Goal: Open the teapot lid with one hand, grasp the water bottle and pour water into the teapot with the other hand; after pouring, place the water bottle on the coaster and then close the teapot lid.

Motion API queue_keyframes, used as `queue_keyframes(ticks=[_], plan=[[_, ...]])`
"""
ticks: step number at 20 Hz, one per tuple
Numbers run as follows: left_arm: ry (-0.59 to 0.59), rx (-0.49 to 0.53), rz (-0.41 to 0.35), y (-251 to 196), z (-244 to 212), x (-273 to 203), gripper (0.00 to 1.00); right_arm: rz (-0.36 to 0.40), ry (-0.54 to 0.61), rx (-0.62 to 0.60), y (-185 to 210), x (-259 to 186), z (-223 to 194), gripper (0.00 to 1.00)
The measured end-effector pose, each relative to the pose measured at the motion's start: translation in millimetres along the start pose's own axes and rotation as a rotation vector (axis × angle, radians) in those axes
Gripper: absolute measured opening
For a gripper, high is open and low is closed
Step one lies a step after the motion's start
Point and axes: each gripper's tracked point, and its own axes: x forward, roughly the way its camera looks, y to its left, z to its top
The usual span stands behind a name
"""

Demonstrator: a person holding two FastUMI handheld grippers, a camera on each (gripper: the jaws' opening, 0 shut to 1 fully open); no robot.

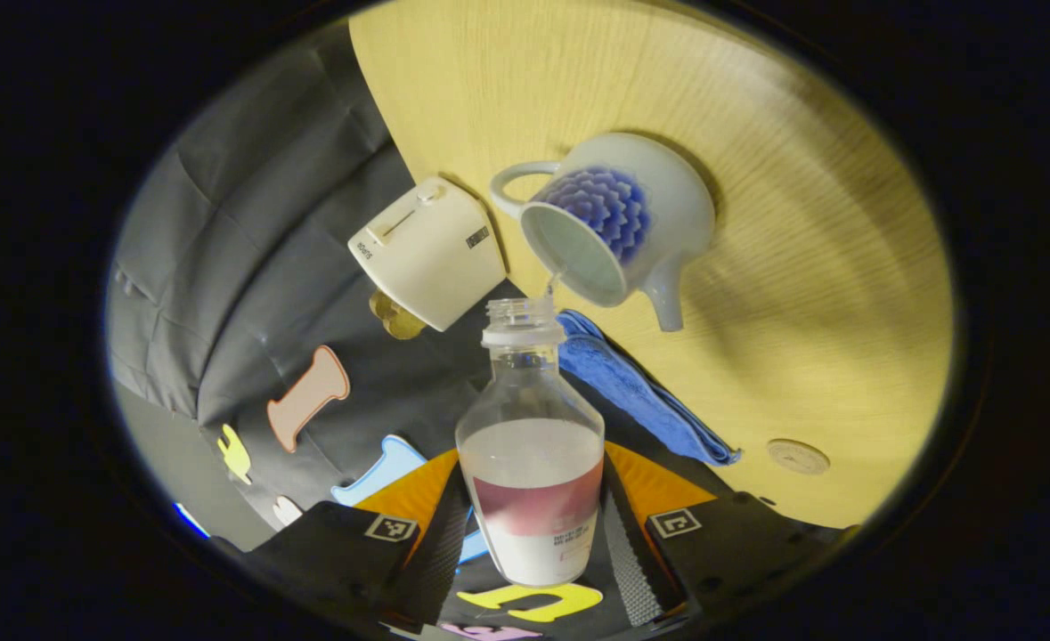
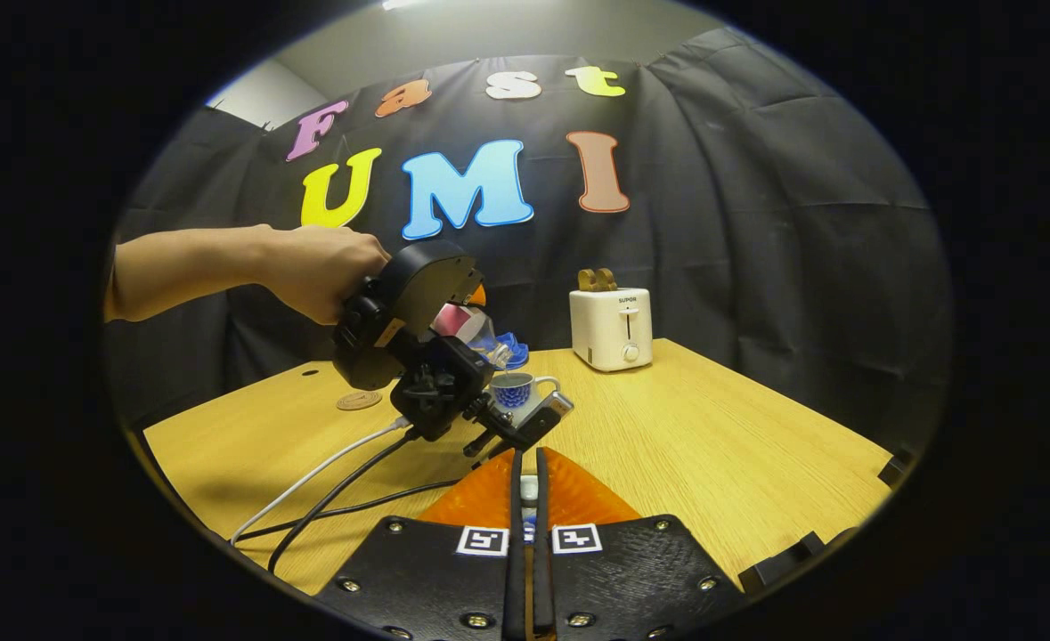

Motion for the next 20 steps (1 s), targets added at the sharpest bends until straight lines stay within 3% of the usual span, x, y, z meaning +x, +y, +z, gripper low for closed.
queue_keyframes(ticks=[10, 16, 20], plan=[[-0.011, -0.04, -0.001, -1.5, -3.1, 5.5, 0.87, 0.004, -0.004, 0.003, 2.6, 0.9, 3.0, 0.04], [-0.046, -0.16, -0.008, -15.7, 0.2, 8.2, 0.87, 0.002, -0.007, -0.002, 4.3, 0.5, 6.3, 0.04], [-0.093, -0.315, -0.014, -32.6, 1.8, 7.4, 0.87, -0.001, -0.024, -0.015, 3.2, -0.7, 13.7, 0.04]])
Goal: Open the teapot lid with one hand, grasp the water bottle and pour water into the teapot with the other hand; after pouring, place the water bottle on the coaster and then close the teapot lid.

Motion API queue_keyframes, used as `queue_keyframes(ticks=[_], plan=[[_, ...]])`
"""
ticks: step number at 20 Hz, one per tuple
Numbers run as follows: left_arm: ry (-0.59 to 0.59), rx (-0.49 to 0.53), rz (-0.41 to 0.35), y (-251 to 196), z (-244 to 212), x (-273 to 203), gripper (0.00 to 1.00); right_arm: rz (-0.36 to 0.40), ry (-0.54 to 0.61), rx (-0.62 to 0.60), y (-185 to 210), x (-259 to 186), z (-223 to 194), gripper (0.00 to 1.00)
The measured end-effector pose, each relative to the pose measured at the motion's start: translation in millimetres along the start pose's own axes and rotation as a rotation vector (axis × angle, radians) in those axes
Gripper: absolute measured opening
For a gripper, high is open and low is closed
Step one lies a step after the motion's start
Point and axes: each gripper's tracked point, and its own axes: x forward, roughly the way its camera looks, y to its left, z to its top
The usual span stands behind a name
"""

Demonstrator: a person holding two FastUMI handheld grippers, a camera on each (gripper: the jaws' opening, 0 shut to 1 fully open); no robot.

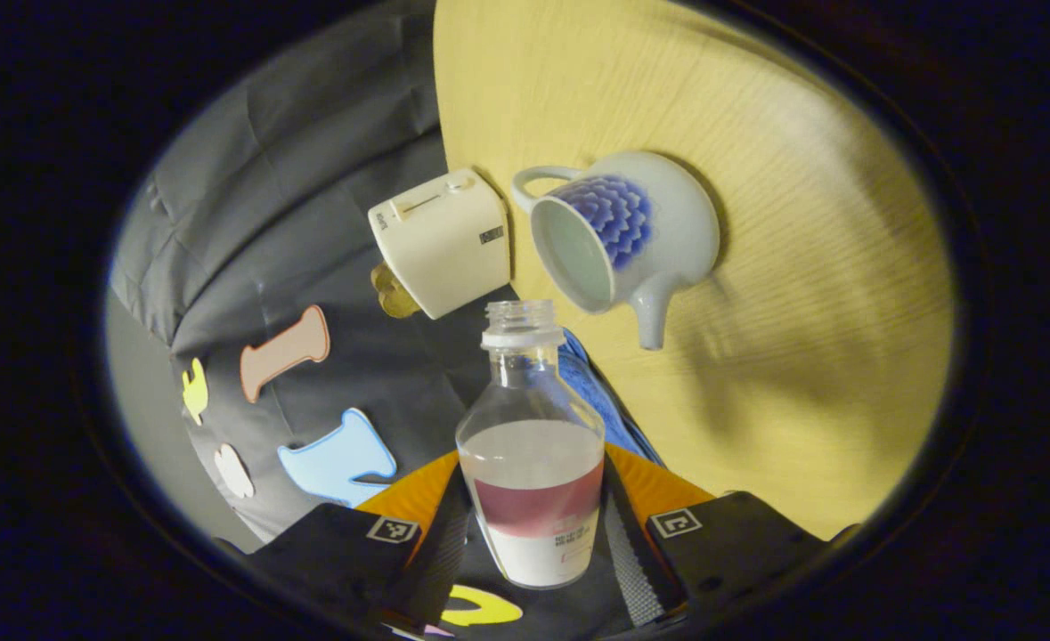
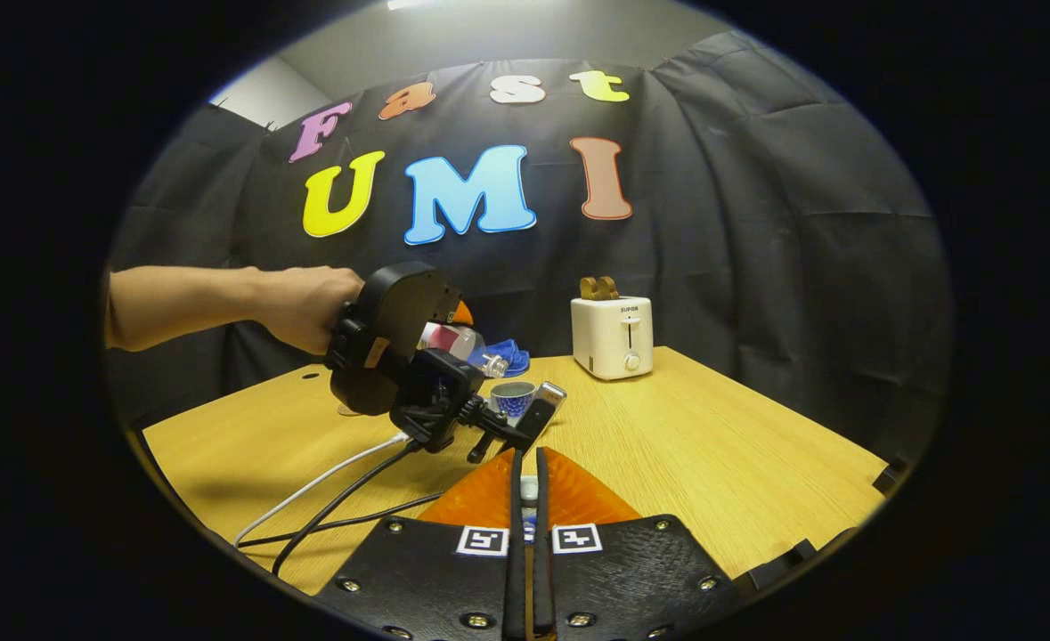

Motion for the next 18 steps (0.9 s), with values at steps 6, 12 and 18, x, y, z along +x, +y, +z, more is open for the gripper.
queue_keyframes(ticks=[6, 12, 18], plan=[[-0.006, -0.354, 0.038, -20.6, -29.1, -14.0, 0.87, -0.012, -0.042, -0.02, -4.1, 3.4, 15.2, 0.04], [0.031, -0.83, 0.11, -34.3, -85.0, -44.4, 0.87, 0.031, -0.042, -0.042, 12.9, 21.1, 23.3, 0.04], [0.008, -1.324, 0.178, -56.2, -124.3, -79.9, 0.87, 0.08, -0.06, -0.038, 33.2, 41.7, 35.9, 0.04]])
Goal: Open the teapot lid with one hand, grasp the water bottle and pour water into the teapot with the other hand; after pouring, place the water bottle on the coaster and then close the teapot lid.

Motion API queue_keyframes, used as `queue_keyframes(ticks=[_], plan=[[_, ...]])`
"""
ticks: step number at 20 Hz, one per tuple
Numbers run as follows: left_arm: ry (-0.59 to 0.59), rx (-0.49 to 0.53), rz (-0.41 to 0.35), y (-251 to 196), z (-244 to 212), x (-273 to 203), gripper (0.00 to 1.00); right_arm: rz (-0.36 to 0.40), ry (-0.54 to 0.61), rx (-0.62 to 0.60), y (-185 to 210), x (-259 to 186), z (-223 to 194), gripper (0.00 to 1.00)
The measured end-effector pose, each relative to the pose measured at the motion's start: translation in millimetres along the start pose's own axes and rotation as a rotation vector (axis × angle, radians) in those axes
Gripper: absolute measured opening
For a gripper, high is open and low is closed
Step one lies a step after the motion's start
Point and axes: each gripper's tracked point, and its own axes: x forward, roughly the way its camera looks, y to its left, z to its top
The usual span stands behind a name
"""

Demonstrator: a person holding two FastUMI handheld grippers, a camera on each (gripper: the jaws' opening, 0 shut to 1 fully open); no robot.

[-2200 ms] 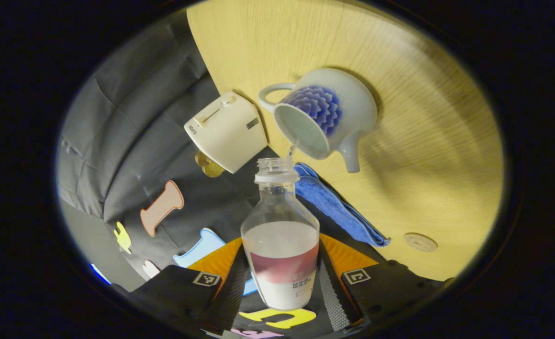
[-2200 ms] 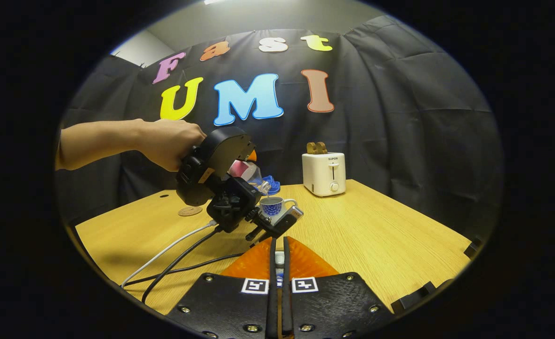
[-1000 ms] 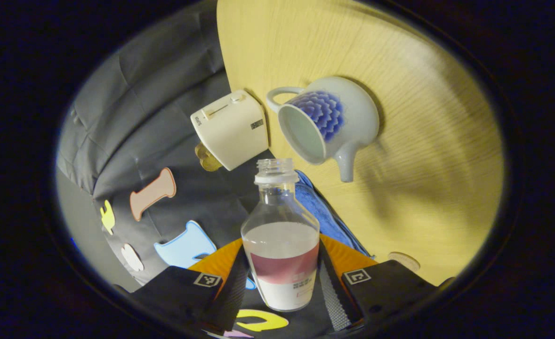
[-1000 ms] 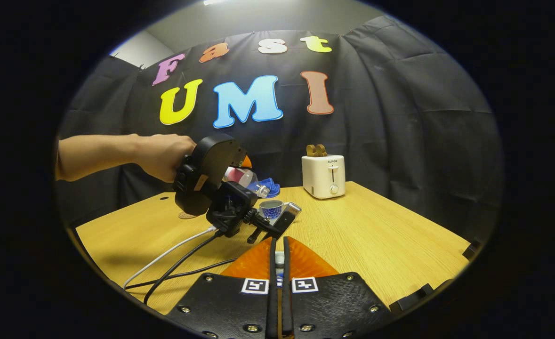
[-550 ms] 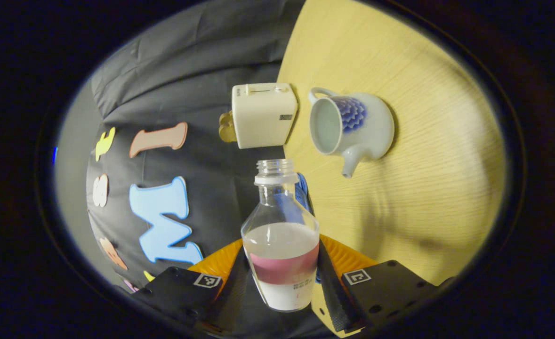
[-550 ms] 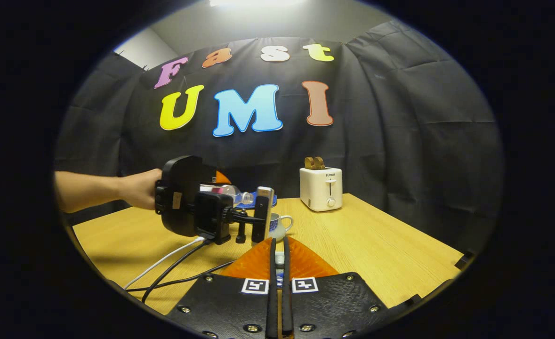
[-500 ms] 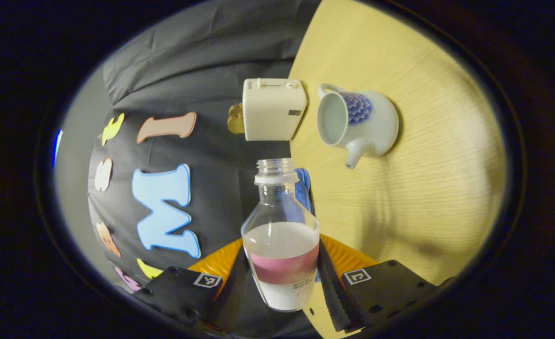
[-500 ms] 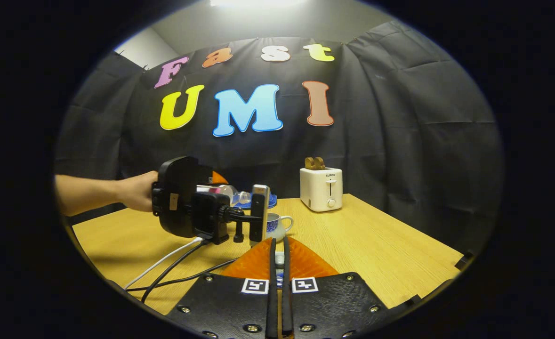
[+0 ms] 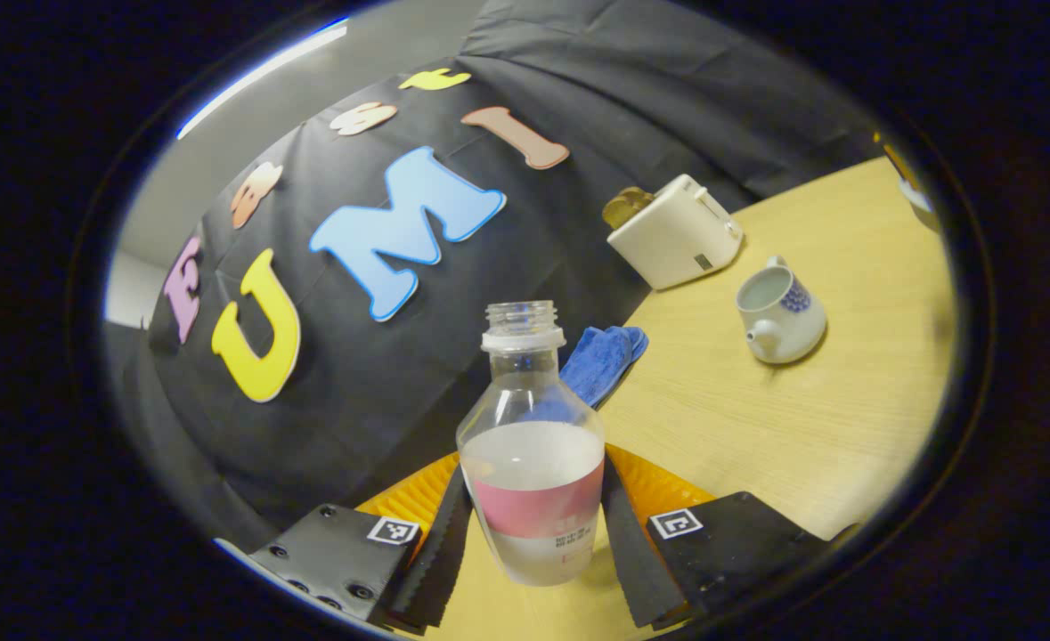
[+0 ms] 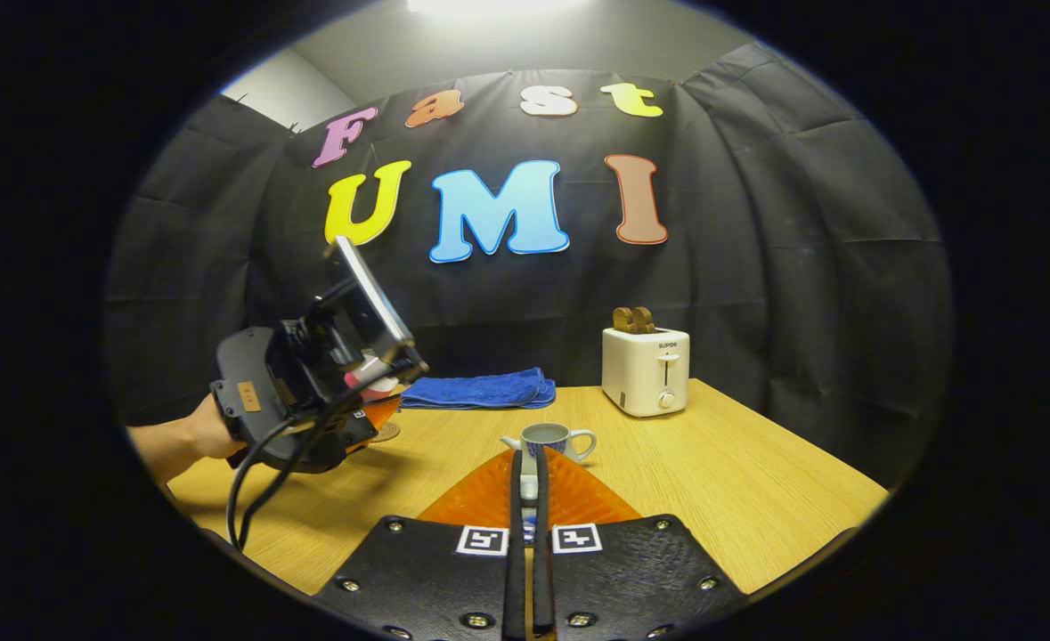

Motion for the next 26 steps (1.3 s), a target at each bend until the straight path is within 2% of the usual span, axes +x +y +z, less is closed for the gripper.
queue_keyframes(ticks=[3, 6, 10, 14, 23, 26], plan=[[-0.035, -0.246, 0.017, 17.2, -8.6, -11.5, 0.87, 0.015, 0.001, -0.001, 6.7, 5.4, 0.9, 0.04], [0.008, -0.445, 0.027, 38.4, -32.3, -9.0, 0.86, 0.021, 0.007, -0.006, 9.9, 9.8, -1.4, 0.04], [-0.002, -0.589, 0.053, 68.0, -49.1, 6.2, 0.86, 0.017, 0.026, 0.0, 7.1, 15.7, -8.6, 0.04], [-0.014, -0.64, 0.089, 84.2, -58.9, 36.2, 0.86, 0.014, 0.049, 0.022, 4.5, 20.8, -16.0, 0.04], [0.012, -0.643, 0.067, 78.7, -80.3, 90.5, 0.86, -0.013, 0.071, 0.025, -5.9, 28.1, -24.1, 0.04], [0.013, -0.654, 0.063, 80.8, -84.7, 96.8, 0.79, -0.019, 0.08, 0.025, -8.1, 30.8, -26.3, 0.04]])
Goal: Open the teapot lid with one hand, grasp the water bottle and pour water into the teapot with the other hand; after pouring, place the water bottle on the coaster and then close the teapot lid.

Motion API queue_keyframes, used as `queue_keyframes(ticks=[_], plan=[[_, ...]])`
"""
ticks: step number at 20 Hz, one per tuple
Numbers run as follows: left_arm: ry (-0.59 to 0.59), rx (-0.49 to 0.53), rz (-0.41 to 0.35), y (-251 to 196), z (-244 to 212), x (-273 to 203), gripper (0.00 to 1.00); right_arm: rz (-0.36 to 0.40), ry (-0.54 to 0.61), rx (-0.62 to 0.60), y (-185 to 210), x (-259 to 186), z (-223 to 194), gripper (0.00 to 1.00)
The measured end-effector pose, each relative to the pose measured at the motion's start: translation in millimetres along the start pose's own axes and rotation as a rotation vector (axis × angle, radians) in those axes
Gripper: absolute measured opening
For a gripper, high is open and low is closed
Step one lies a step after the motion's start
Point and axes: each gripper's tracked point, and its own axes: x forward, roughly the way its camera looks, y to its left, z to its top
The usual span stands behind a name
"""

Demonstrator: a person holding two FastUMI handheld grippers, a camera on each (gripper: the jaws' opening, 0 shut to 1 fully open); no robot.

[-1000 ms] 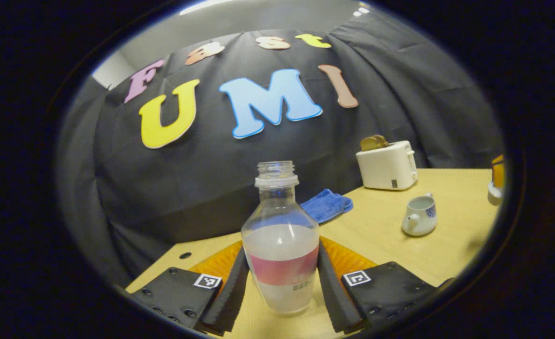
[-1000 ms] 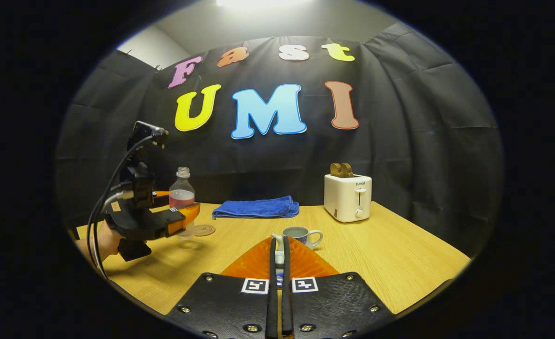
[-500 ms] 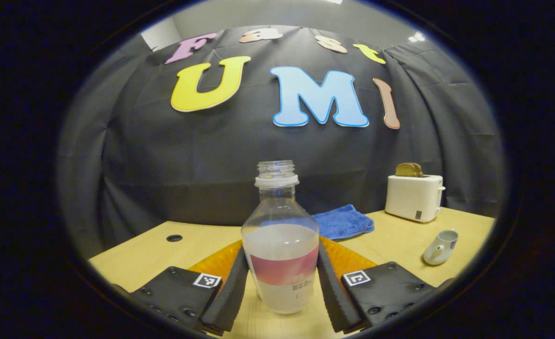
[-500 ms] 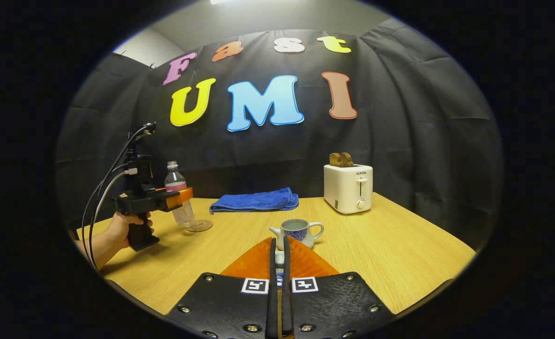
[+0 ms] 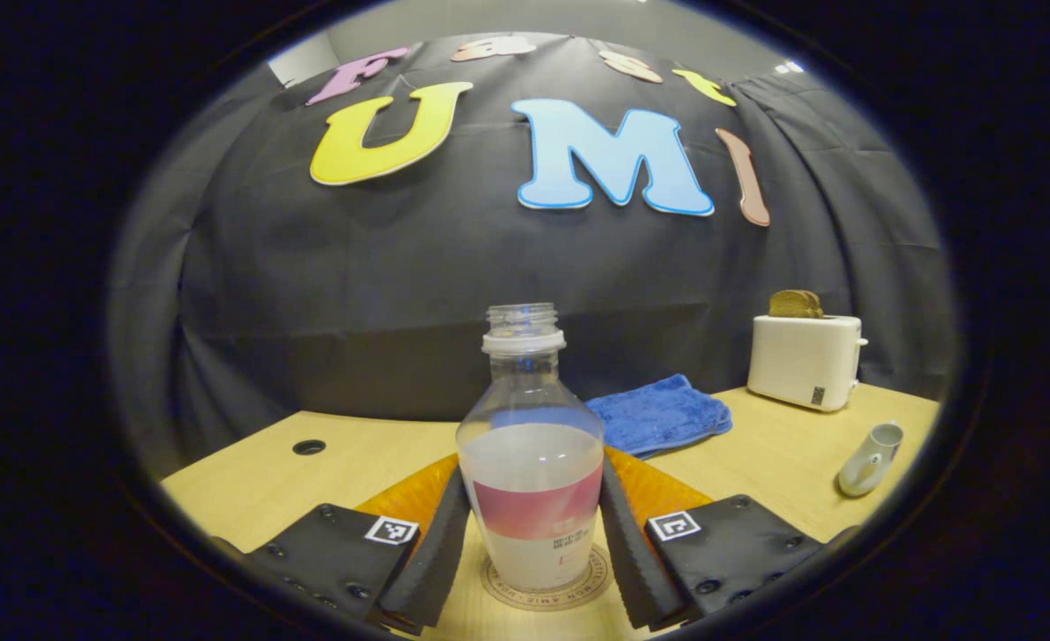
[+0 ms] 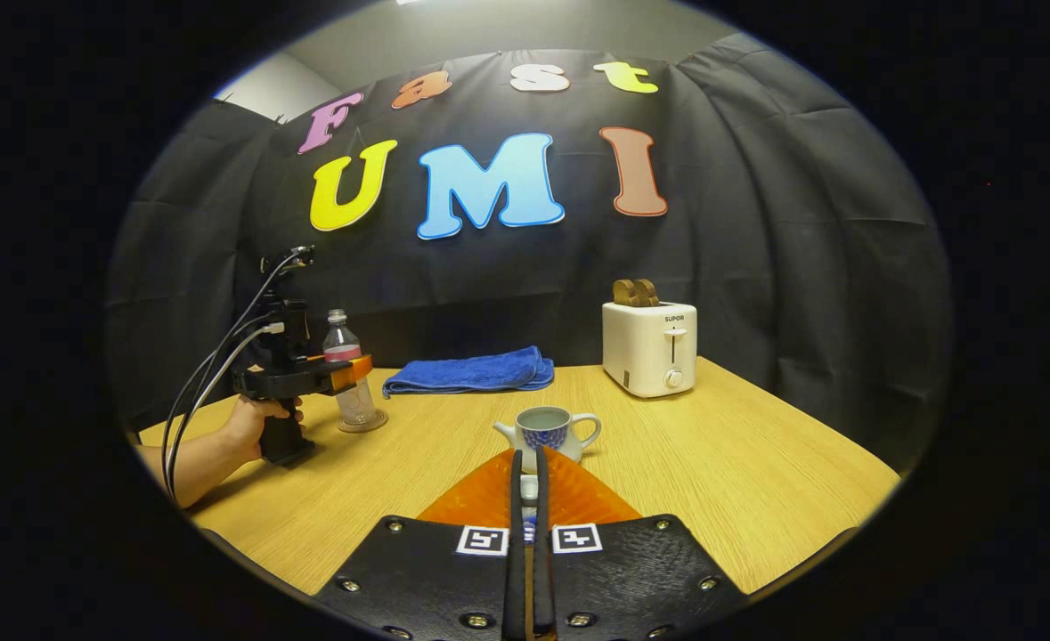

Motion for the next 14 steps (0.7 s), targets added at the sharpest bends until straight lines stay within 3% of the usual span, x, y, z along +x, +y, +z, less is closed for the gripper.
queue_keyframes(ticks=[1, 14], plan=[[-0.002, 0.001, 0.003, -1.0, -0.3, 0.2, 0.86, -0.001, 0.002, 0.003, -0.2, 1.0, -0.7, 0.04], [-0.03, 0.078, 0.007, -10.1, 19.8, -17.3, 0.92, 0.01, 0.005, 0.014, 3.0, 0.0, -0.9, 0.04]])
